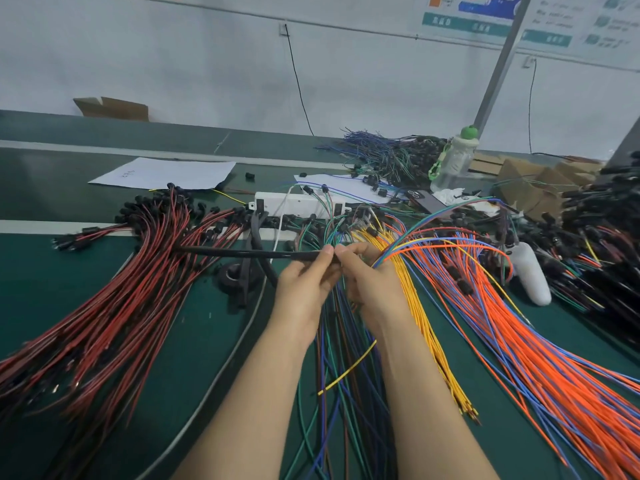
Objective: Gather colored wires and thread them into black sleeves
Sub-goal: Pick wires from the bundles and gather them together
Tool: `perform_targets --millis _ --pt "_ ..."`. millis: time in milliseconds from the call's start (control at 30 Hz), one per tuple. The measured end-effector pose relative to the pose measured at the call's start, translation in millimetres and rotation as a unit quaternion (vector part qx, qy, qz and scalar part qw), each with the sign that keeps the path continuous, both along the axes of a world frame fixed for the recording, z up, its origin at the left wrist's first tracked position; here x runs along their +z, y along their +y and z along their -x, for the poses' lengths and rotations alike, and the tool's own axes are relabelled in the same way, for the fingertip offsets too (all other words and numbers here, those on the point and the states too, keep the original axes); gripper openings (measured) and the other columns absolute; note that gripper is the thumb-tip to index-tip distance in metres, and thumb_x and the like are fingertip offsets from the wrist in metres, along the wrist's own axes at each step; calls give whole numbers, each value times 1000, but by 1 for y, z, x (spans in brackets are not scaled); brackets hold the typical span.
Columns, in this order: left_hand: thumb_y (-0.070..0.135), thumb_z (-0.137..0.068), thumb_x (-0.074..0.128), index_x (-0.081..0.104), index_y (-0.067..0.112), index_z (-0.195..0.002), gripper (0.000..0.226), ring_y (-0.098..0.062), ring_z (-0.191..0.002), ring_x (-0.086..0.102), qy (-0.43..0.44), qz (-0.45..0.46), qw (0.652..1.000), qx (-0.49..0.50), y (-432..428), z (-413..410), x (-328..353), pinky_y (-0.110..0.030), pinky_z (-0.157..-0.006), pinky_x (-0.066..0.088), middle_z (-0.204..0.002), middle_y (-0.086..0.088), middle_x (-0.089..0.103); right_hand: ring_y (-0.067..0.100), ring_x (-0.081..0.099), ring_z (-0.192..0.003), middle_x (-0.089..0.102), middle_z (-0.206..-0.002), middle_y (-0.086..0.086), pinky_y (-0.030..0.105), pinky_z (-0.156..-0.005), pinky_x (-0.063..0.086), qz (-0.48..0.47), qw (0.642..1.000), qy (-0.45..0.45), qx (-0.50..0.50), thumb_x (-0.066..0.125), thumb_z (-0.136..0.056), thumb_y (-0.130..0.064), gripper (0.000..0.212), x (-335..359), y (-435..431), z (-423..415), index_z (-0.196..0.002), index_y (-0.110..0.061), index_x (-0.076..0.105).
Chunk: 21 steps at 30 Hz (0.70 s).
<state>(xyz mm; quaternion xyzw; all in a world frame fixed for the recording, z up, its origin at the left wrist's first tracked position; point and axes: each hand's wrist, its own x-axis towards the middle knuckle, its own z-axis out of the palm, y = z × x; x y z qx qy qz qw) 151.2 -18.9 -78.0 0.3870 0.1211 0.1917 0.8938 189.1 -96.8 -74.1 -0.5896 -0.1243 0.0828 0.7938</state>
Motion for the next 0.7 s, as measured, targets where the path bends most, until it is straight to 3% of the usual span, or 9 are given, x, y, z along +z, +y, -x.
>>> perform_targets --millis 100,233,333,467,700 --pt "3 -89 58 59 0 -86 4 -7 -57 62 14 73 997 -16 3 0 1 -14 -60 55 -73 -6 62 3 15 -30 24 -39 -11 14 -32 12 -122 990 68 -29 48 -99 -28 34 8 -8 -3 -68 -21 38" --pt "1 -89 57 59 -1 -84 7 -5 -54 61 12 75 996 -45 -2 0 1 -13 -58 54 -75 -7 59 9 5 -36 12 -42 -8 19 -32 10 -397 911 110 -33 31 -103 -40 43 19 -31 -7 -67 -18 42" --pt "2 -89 57 60 -1 -84 7 -5 -55 61 -2 71 995 -76 -9 2 1 -13 -58 53 -71 -5 60 11 1 -43 5 -53 -7 19 -34 9 -505 855 113 -29 28 -103 -39 47 21 -38 -5 -65 -16 42" --pt "3 -90 57 60 1 -85 6 -5 -57 60 5 37 994 -106 -19 2 -1 -14 -58 53 -70 -4 62 10 1 -43 6 -54 -7 19 -35 7 -562 818 122 -24 28 -103 -39 48 23 -39 -4 -64 -15 41" --pt "5 -89 59 60 0 -86 6 -5 -57 62 15 42 992 -115 -25 3 -5 -14 -57 53 -71 -5 61 11 2 -42 20 -38 -6 20 -33 9 -539 833 110 -56 27 -103 -42 50 23 -39 -5 -64 -14 43"
